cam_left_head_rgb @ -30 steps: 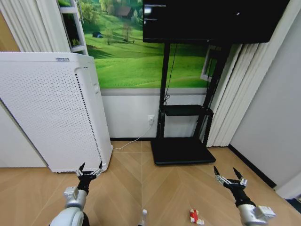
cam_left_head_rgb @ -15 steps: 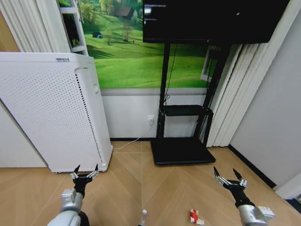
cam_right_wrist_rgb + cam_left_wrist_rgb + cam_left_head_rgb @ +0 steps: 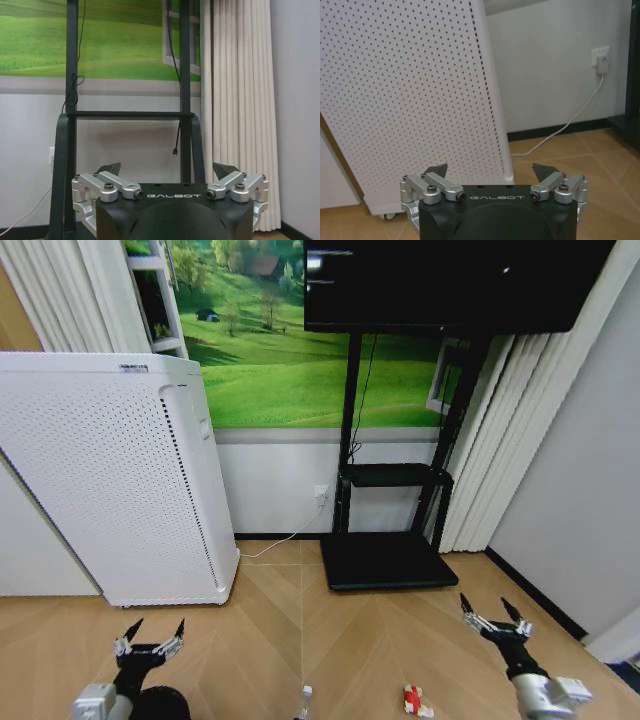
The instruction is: Pick up the trash bin and place the garbage on the floor into it.
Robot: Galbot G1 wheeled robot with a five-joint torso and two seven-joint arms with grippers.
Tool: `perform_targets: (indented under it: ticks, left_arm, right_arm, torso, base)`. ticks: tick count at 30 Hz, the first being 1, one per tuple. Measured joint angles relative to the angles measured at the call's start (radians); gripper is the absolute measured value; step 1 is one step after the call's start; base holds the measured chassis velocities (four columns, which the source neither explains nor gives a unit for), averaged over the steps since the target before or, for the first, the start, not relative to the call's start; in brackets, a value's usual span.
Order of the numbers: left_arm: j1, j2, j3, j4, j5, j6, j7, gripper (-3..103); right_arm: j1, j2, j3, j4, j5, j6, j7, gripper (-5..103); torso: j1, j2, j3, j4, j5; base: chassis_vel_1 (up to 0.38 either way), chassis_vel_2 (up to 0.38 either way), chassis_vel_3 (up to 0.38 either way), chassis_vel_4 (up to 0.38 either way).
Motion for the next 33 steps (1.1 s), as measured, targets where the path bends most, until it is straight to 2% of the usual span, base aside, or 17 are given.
perform_targets:
  ticks: [10,13,17,26,33]
  left_arm:
    - [0.086,0.008,-0.020,0.041,0.045,0.015,-0.038,96]
    - [0.178,0.009,-0.029,0.019,0.071,0.026,-0.056,95]
    - [0.235,0.009,-0.038,0.009,0.088,0.021,-0.074,95]
    - [0.273,0.002,-0.045,0.048,0.110,0.019,-0.107,93]
    - [0.260,0.010,-0.069,0.138,0.118,0.028,-0.128,88]
  right_arm:
    - [0.012,-0.020,0.007,0.000,0.017,-0.015,0.009,100]
    - [0.024,-0.029,0.007,-0.003,0.024,-0.024,0.013,100]
    - [0.029,-0.034,0.007,-0.010,0.029,-0.024,0.013,100]
    - [0.043,-0.040,0.005,-0.023,0.035,-0.025,0.014,100]
    - [0.060,-0.044,-0.004,-0.030,0.035,-0.032,0.015,100]
  torso:
    - [0.000,0.001,0.001,-0.0001,-0.0001]
    - [0.000,0.001,0.001,0.0000,0.0000]
    - [0.000,0.002,0.001,-0.0002,0.0000]
    - [0.000,0.002,0.002,-0.0001,0.0000]
    - [0.000,0.002,0.002,-0.0001,-0.0002]
  base:
    - [0.000,0.000,0.000,0.000]
    - [0.000,0.000,0.000,0.000]
    - [0.000,0.000,0.000,0.000]
    - [0.000,0.000,0.000,0.000]
    - [0.000,0.000,0.000,0.000]
